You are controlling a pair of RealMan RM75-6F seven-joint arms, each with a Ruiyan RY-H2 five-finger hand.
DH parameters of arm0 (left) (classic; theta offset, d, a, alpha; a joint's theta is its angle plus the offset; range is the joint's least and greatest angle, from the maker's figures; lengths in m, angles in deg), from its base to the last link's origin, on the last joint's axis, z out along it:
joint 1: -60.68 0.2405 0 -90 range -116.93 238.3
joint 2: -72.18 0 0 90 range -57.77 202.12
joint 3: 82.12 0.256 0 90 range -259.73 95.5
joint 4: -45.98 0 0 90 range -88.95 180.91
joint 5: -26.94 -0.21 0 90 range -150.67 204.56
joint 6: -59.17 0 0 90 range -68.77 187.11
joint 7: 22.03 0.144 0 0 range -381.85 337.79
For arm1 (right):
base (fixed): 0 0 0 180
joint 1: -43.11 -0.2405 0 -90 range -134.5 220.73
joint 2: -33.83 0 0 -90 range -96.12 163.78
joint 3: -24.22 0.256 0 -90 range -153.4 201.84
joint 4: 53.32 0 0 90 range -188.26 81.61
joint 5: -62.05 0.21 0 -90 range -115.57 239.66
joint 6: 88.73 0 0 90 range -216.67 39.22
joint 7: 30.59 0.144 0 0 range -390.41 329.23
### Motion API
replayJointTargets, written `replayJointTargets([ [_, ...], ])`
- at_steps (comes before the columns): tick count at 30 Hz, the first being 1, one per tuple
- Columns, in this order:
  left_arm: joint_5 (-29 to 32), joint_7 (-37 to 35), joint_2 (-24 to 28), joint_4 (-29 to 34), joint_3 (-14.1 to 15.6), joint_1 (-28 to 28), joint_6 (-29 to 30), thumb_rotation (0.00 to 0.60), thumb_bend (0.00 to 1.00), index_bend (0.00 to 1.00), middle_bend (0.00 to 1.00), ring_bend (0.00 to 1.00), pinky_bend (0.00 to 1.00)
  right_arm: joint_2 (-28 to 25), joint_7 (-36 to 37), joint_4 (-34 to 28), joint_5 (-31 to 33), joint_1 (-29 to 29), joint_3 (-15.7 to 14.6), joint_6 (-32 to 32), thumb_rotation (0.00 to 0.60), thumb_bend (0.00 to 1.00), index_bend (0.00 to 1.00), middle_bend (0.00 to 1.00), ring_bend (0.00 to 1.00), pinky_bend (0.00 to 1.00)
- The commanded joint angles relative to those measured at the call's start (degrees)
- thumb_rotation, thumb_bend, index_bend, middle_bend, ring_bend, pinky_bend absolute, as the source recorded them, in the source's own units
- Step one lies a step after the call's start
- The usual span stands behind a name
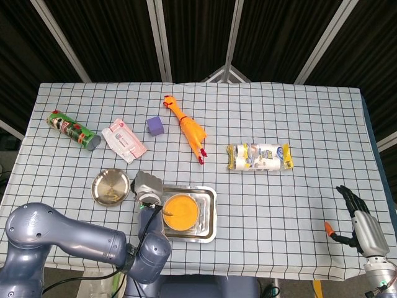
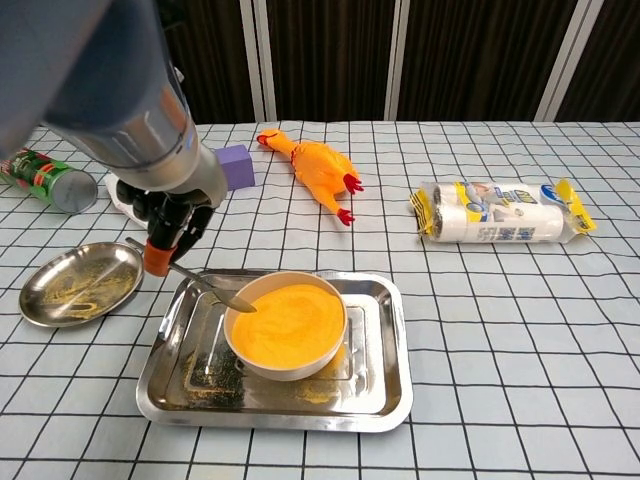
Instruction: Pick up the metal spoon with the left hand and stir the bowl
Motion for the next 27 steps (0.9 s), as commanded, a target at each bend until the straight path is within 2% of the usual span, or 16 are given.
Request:
replayJointTargets([
  [1, -0.69, 0.87, -1.59, -1.65, 0.78, -0.73, 0.35, 0.6, 0.88, 0.78, 1.0, 0.93, 0.95, -0.08, 0.18, -0.06, -0.02, -0.03, 0.0, -0.06, 0.6, 0.4, 0.0, 0.0, 0.0, 0.0],
  [10, -1.6, 2.8, -5.44, -5.68, 1.0, -1.92, 0.81, 0.6, 0.88, 0.79, 1.0, 0.94, 0.95, -0.32, 1.03, -0.04, -0.21, 0.02, 0.01, 0.02, 0.6, 0.4, 0.0, 0.0, 0.0, 0.0],
  [27, -3.06, 5.61, -12.59, -14.81, -1.6, -3.67, -0.07, 0.6, 0.88, 0.79, 1.0, 0.94, 0.95, -0.69, 2.34, -0.17, -0.64, 0.0, -0.08, -0.06, 0.6, 0.4, 0.0, 0.0, 0.0, 0.0],
])
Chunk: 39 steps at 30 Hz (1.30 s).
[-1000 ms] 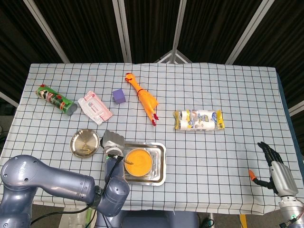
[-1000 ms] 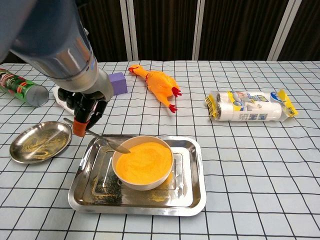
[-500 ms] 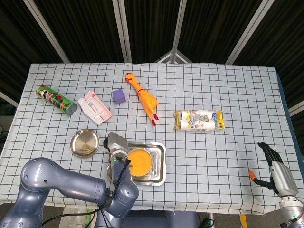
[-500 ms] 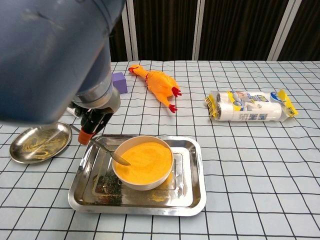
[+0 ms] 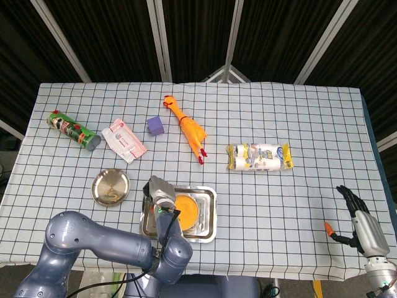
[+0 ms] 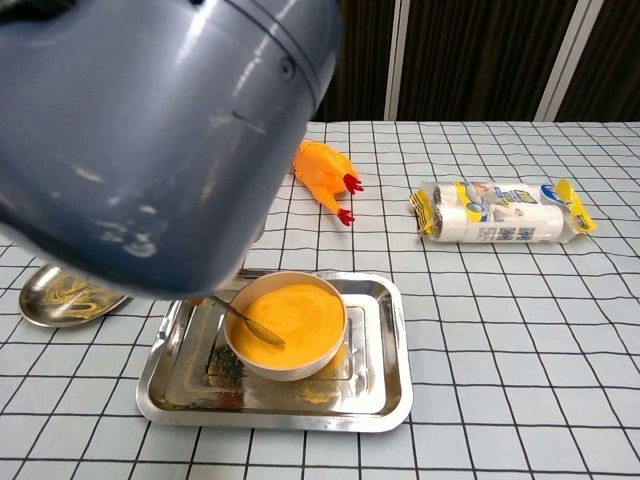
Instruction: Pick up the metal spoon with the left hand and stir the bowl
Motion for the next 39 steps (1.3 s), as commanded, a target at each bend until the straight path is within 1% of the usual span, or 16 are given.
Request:
replayJointTargets([
  [1, -0.62, 0.47, -1.37, -1.91, -0.77, -0.29, -0.26, 0.6, 0.88, 0.79, 1.0, 0.94, 0.95, -0.07, 0.3, 0.02, -0.01, 0.0, -0.01, -0.04, 0.6, 0.4, 0.0, 0.0, 0.0, 0.0],
  [6, -2.38, 0.14, -2.73, -3.89, -1.38, -0.29, -0.79, 0.6, 0.88, 0.79, 1.0, 0.94, 0.95, -0.16, 0.72, 0.03, -0.04, -0.05, -0.02, -0.17, 0.6, 0.4, 0.0, 0.0, 0.0, 0.0],
  [11, -3.55, -0.19, -3.82, -5.59, -2.59, 0.1, -1.64, 0.6, 0.88, 0.79, 1.0, 0.94, 0.95, -0.3, 1.02, -0.12, -0.01, -0.14, -0.04, -0.39, 0.6, 0.4, 0.0, 0.0, 0.0, 0.0],
  [16, -5.84, -1.77, -4.13, -6.2, -3.56, 0.61, -2.06, 0.6, 0.88, 0.79, 1.0, 0.94, 0.95, -0.38, 1.25, -0.2, 0.13, -0.18, -0.05, -0.56, 0.6, 0.4, 0.0, 0.0, 0.0, 0.0],
  [24, -7.65, -3.1, -3.3, -4.99, -5.22, 1.87, -1.44, 0.6, 0.88, 0.79, 1.0, 0.94, 0.95, -0.5, 1.12, -0.47, 0.22, -0.23, -0.1, -0.72, 0.6, 0.4, 0.0, 0.0, 0.0, 0.0],
  [39, -8.55, -3.79, -1.18, -0.86, -6.17, 4.09, -0.39, 0.6, 0.88, 0.79, 1.0, 0.94, 0.95, -0.49, 0.71, -0.54, 0.4, -0.24, -0.11, -0.73, 0.6, 0.4, 0.0, 0.0, 0.0, 0.0],
])
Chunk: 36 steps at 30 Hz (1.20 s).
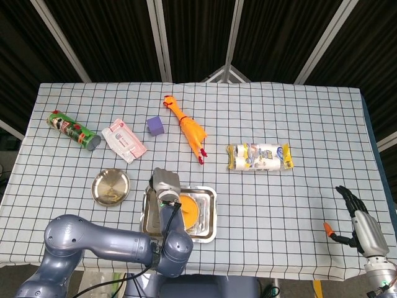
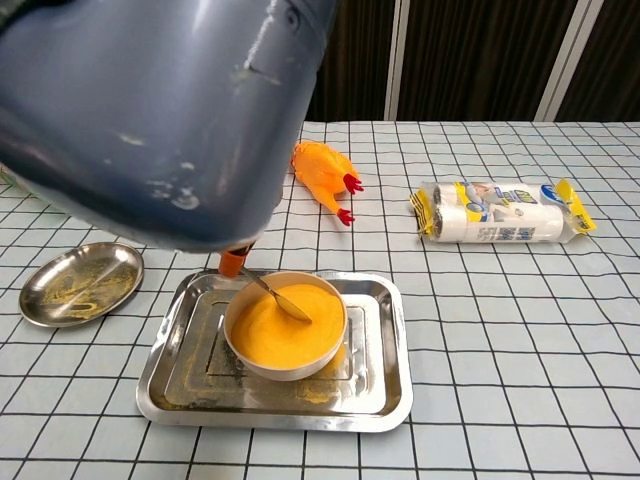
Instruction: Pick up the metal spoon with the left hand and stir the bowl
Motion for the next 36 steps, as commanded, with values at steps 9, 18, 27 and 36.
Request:
replayJointTargets([
  [9, 0.24, -0.87, 1.42, 4.34, 0.03, 1.8, 0.61, 0.6, 0.88, 0.79, 1.0, 0.94, 0.95, 0.1, -0.54, 0.06, 0.08, 0.03, -0.01, 0.1, 0.6, 0.4, 0.0, 0.0, 0.0, 0.0],
  [18, 3.94, -2.27, 5.03, 10.26, -3.15, 4.58, 1.39, 0.6, 0.88, 0.79, 1.0, 0.94, 0.95, 0.26, -1.1, 0.07, 0.33, 0.13, 0.04, 0.28, 0.6, 0.4, 0.0, 0.0, 0.0, 0.0],
  [27, 12.15, -2.76, 8.82, 12.7, -7.61, 8.16, 0.53, 0.6, 0.88, 0.79, 1.0, 0.94, 0.95, 0.38, -1.45, 0.01, 0.45, 0.13, 0.09, 0.31, 0.6, 0.4, 0.0, 0.0, 0.0, 0.0],
  [36, 17.32, -3.92, 11.77, 11.7, -9.74, 12.11, -2.88, 0.6, 0.88, 0.79, 1.0, 0.94, 0.95, 0.4, -1.57, -0.08, 0.66, 0.04, 0.12, 0.06, 0.6, 0.4, 0.0, 0.0, 0.0, 0.0],
])
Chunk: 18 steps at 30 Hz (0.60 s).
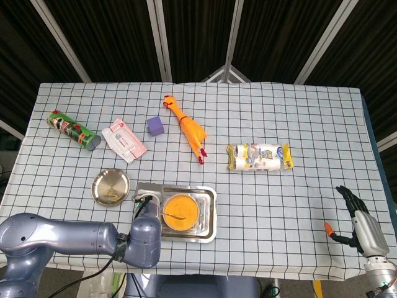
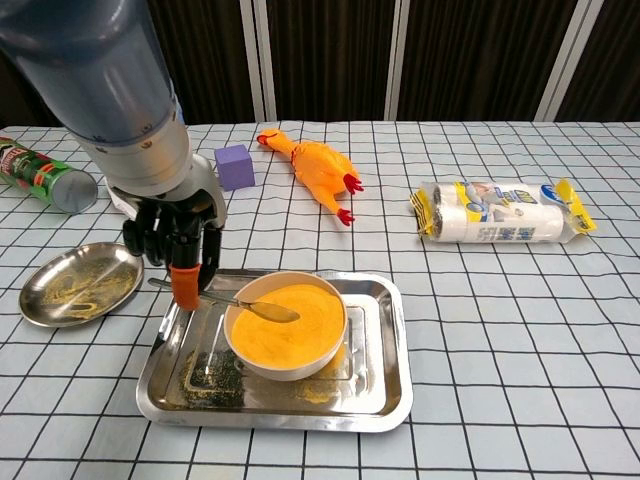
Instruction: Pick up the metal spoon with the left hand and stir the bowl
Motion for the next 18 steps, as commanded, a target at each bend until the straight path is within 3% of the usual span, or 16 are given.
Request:
replayJointTargets([
  [1, -0.33, -1.22, 0.67, -0.4, 0.18, 1.04, -1.35, 0.6, 0.88, 0.79, 1.0, 0.94, 0.95, -0.02, -0.03, -0.01, 0.06, 0.0, 0.01, -0.02, 0.6, 0.41, 0.0, 0.0, 0.0, 0.0],
  [8, -2.1, -3.53, 2.07, 0.81, 1.21, 1.67, -2.95, 0.6, 0.88, 0.79, 1.0, 0.94, 0.95, 0.02, -0.17, -0.12, 0.24, -0.04, 0.05, -0.16, 0.6, 0.4, 0.0, 0.0, 0.0, 0.0],
  [18, 0.28, -2.79, 2.83, 0.92, 2.68, 0.55, -2.82, 0.6, 0.88, 0.79, 1.0, 0.94, 0.95, 0.0, -0.24, -0.12, 0.29, -0.02, 0.07, -0.14, 0.6, 0.4, 0.0, 0.0, 0.0, 0.0],
])
